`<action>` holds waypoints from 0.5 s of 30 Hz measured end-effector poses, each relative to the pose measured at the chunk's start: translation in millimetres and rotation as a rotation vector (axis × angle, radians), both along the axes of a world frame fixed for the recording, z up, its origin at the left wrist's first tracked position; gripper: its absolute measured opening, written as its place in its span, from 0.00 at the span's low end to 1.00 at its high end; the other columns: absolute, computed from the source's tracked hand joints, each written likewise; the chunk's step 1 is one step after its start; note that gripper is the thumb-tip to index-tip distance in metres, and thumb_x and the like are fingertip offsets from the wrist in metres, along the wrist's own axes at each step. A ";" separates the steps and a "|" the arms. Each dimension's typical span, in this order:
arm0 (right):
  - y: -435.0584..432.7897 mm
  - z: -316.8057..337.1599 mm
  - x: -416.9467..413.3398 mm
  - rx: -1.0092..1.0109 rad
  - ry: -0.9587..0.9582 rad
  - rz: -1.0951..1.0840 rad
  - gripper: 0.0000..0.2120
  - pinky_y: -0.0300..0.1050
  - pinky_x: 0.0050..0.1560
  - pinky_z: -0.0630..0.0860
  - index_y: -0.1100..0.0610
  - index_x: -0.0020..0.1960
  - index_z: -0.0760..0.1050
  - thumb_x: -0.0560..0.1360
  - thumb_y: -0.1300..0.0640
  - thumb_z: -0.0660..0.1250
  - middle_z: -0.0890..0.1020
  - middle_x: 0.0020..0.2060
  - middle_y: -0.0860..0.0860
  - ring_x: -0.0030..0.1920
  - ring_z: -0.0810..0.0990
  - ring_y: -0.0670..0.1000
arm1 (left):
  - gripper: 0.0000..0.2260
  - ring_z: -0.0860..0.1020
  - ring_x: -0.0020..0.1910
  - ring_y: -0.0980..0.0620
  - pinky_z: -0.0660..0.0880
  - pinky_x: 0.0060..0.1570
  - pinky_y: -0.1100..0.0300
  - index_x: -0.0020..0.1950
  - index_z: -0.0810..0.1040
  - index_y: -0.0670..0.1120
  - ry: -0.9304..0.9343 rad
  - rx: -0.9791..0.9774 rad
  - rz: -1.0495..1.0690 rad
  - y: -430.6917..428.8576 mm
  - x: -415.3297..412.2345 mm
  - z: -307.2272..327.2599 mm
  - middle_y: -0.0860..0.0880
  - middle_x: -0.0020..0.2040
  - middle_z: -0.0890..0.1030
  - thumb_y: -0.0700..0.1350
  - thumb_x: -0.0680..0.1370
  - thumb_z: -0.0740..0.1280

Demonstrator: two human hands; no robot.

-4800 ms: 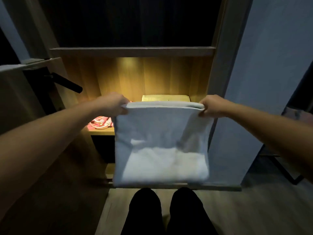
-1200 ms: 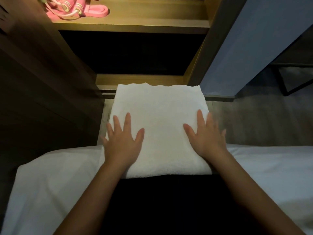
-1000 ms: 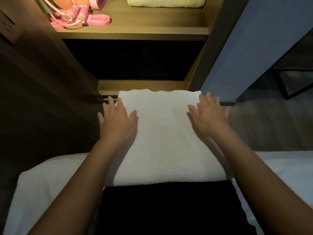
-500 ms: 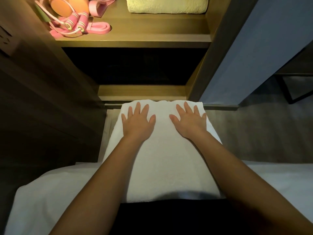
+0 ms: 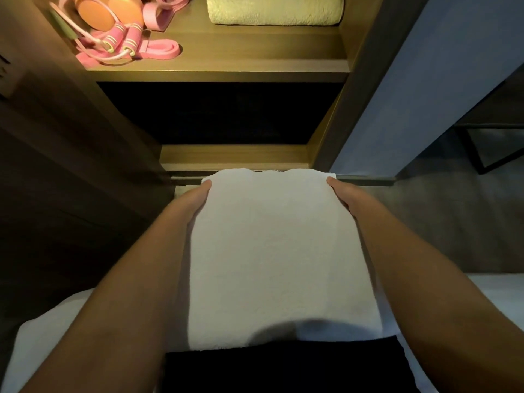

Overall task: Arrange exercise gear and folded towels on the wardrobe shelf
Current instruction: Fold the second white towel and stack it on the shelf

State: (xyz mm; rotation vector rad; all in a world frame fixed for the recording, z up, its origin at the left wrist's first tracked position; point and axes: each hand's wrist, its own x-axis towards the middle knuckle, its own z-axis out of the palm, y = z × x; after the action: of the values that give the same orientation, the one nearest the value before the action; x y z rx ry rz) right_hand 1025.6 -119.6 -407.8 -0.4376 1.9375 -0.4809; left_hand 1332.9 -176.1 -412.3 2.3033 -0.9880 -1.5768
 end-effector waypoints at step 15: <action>-24.1 -9.1 21.1 -0.276 0.688 0.499 0.23 0.60 0.69 0.64 0.56 0.72 0.65 0.82 0.45 0.55 0.71 0.70 0.57 0.69 0.69 0.59 | 0.18 0.74 0.61 0.41 0.70 0.55 0.49 0.68 0.70 0.42 -0.580 -0.568 -0.453 -11.0 -29.0 2.2 0.42 0.64 0.75 0.51 0.82 0.59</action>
State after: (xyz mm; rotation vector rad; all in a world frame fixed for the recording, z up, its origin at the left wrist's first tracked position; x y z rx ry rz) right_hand 1046.7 -143.8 -416.8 -1.3685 2.2945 -0.2819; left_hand 1303.9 -187.1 -410.1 2.2190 -1.8994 -0.5563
